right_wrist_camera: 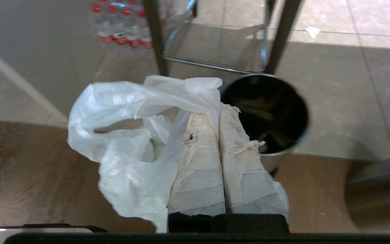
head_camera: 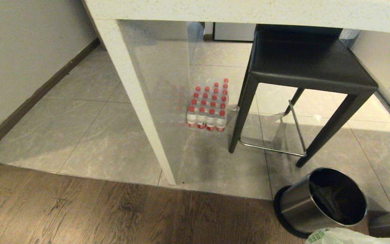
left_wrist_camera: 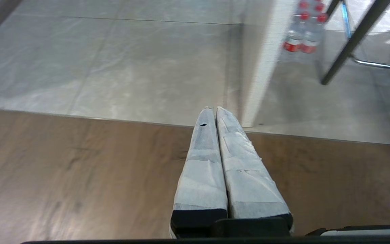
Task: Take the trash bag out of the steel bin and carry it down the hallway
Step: Put the trash bag at the door
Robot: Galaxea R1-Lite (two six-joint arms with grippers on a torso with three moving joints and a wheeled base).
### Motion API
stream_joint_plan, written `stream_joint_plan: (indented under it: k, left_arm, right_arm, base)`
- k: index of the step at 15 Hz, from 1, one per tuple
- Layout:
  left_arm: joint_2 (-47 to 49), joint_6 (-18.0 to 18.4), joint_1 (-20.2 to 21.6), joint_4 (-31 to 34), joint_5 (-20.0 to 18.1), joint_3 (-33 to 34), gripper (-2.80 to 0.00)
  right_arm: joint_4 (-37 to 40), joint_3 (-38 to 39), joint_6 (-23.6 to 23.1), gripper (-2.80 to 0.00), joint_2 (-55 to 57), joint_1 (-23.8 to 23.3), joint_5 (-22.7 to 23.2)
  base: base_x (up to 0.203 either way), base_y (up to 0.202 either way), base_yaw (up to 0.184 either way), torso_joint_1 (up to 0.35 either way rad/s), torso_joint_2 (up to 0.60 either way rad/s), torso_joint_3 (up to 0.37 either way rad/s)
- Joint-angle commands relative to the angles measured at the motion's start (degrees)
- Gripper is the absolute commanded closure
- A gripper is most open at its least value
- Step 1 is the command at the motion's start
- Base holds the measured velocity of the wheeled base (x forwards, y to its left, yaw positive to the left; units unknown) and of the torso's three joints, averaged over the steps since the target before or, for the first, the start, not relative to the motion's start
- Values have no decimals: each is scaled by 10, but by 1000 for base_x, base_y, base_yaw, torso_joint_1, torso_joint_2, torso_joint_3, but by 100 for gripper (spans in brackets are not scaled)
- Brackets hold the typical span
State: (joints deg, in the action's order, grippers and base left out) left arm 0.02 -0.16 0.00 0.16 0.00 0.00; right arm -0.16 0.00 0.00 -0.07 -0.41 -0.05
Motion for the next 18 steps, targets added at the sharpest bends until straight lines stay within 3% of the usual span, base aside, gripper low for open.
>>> stream_joint_plan:
  k: [1,11,18]
  left_arm:
    - [0,0,0,0,0,0,0]
    - [0,2,0,0,0,0,0]
    - [0,1,0,0,0,0,0]
  right_arm:
    - [0,0,0,0,1,0,0]
    - [0,0,0,0,1,0,0]
    - [0,0,1,0,1,0,0]
  base:
    - [0,187,8,5,6,6]
    - [0,189,9,2,2,3]
    - [0,14,2,0,1,1]
